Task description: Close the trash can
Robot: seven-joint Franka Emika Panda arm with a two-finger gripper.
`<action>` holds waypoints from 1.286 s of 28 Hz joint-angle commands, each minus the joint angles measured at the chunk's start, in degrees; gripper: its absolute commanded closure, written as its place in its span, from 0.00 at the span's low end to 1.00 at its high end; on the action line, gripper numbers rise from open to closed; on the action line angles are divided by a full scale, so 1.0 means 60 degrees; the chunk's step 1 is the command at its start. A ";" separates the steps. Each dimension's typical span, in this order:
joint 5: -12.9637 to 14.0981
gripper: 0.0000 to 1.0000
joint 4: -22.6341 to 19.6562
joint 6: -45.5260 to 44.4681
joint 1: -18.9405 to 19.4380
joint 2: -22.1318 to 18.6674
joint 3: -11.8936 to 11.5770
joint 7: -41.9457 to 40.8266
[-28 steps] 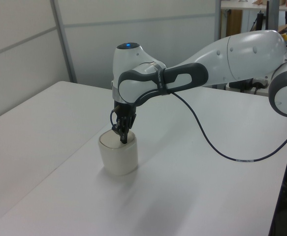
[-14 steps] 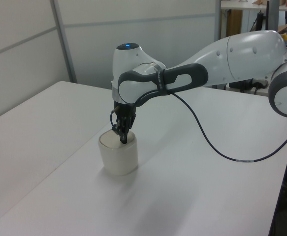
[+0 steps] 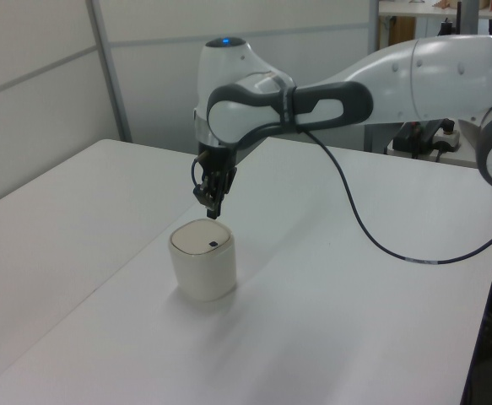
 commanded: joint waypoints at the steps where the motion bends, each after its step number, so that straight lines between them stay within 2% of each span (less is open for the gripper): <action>1: -0.0194 0.48 -0.0153 -0.0766 0.0033 -0.0231 -0.0041 0.0067; 2: -0.0209 0.39 -0.0153 -0.0884 0.0033 -0.0231 -0.0055 0.0082; 3: -0.0267 0.26 -0.0153 -0.1001 0.0033 -0.0246 -0.0041 0.0082; 4: -0.0369 0.01 -0.0153 -0.1104 0.0033 -0.0246 -0.0041 0.0082; 6: -0.0690 0.00 -0.0139 -0.1265 0.0062 -0.0275 -0.0026 0.0096; 8: -0.0809 0.00 -0.0139 -0.1339 0.0077 -0.0275 -0.0026 0.0096; 19: -0.0897 0.00 -0.0153 -0.1602 0.0048 -0.0275 -0.0055 0.0082; 24: -0.1102 0.00 -0.0168 -0.1852 0.0063 -0.0246 -0.0011 0.0067; 36: -0.1102 0.00 -0.0197 -0.1866 0.0063 -0.0231 -0.0011 0.0067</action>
